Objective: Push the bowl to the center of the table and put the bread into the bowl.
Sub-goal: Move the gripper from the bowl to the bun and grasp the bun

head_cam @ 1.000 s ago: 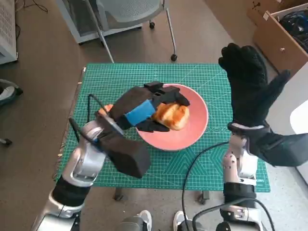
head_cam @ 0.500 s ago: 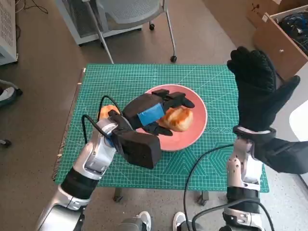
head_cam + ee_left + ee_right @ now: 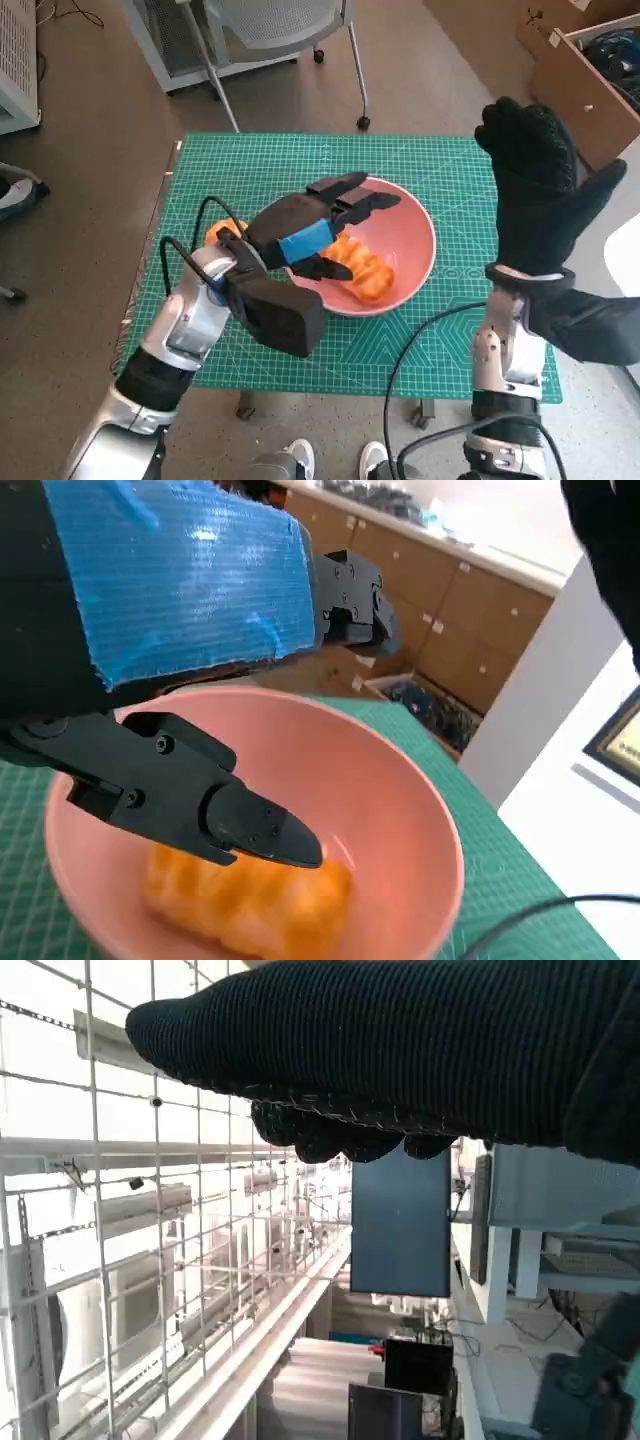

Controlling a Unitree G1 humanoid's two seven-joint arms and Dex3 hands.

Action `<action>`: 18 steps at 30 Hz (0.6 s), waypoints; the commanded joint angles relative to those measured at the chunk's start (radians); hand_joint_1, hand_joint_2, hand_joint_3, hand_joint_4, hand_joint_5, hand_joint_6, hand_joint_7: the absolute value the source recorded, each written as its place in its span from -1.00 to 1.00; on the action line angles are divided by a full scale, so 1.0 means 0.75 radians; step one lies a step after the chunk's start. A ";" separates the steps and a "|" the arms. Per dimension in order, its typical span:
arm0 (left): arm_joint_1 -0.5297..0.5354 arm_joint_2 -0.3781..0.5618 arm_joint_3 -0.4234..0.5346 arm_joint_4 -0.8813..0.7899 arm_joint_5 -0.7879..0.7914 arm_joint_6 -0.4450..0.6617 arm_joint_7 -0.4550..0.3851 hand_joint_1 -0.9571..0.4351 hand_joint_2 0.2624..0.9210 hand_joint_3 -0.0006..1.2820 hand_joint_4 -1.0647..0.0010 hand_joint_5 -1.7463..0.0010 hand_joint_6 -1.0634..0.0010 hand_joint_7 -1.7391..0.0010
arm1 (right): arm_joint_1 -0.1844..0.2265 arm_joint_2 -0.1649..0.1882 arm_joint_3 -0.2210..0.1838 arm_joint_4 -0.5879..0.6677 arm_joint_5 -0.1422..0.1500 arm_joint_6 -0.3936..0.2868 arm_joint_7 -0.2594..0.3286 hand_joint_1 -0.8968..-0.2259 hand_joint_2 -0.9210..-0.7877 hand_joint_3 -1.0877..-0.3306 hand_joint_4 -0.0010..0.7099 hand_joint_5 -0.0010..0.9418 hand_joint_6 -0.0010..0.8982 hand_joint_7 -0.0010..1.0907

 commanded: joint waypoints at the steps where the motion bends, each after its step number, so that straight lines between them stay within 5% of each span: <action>1: 0.032 0.067 0.081 -0.088 -0.035 -0.005 -0.006 -0.34 0.96 -0.99 0.92 0.99 0.85 0.63 | 0.019 0.003 0.004 0.018 -0.001 0.015 -0.007 0.18 -1.00 0.29 0.05 -0.99 -0.65 0.01; 18: 0.135 0.327 0.398 -0.229 -0.172 0.016 -0.046 -0.30 0.93 -1.00 0.84 0.99 0.64 0.72 | -0.014 0.012 0.004 0.073 0.030 0.007 0.030 0.19 -1.00 0.29 0.06 -0.99 -0.67 0.02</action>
